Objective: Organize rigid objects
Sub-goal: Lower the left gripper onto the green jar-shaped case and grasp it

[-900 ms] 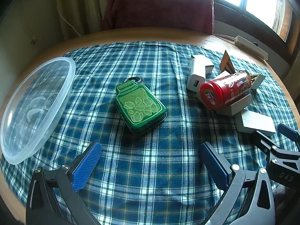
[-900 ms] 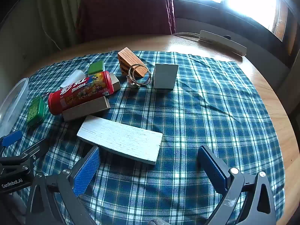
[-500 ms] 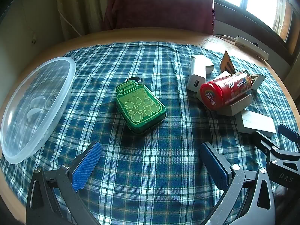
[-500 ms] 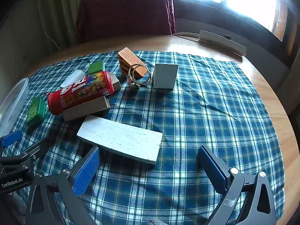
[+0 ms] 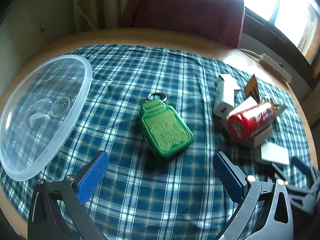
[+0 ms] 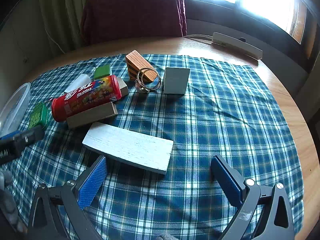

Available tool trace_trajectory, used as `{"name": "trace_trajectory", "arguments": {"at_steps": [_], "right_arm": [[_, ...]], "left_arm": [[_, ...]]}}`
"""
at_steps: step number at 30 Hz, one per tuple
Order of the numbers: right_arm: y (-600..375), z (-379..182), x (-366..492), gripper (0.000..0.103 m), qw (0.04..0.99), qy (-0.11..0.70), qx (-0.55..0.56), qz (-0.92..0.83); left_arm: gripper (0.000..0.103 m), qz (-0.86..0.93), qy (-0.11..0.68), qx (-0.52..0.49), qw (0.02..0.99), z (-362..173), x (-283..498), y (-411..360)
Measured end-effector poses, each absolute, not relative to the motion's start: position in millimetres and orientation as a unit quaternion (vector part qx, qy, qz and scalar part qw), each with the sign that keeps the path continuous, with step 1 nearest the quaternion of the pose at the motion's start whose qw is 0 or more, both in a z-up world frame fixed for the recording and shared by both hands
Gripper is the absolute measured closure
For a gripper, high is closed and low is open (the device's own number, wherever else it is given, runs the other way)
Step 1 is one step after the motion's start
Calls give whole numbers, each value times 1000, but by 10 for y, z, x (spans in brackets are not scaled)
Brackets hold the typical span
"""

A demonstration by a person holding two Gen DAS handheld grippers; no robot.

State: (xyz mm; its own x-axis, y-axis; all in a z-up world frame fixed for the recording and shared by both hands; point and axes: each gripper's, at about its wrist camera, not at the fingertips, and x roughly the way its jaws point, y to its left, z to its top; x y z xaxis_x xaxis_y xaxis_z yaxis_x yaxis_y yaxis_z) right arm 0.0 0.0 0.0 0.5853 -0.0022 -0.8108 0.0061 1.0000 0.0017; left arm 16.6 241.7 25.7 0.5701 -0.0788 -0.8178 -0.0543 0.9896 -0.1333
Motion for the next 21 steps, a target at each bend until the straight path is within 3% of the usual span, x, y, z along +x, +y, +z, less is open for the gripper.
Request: {"name": "trace_trajectory", "arguments": {"at_steps": [6,7,9,17,21], "right_arm": [[0,0,-1,0,890,455,2,-2],[1,0,-1,0,890,455,2,-2],[0,0,-1,0,890,455,2,-2],[1,0,-1,0,890,456,2,-2],[9,-18,11,0,889,458,2,1]], "left_arm": [[2,2,450,-37,892,279,321,2328],[4,3,452,-36,891,231,347,2325],[18,2,459,-43,887,192,418,2372],[45,-5,448,-55,893,214,443,2329],[46,-14,431,-54,901,207,437,2306]]}}
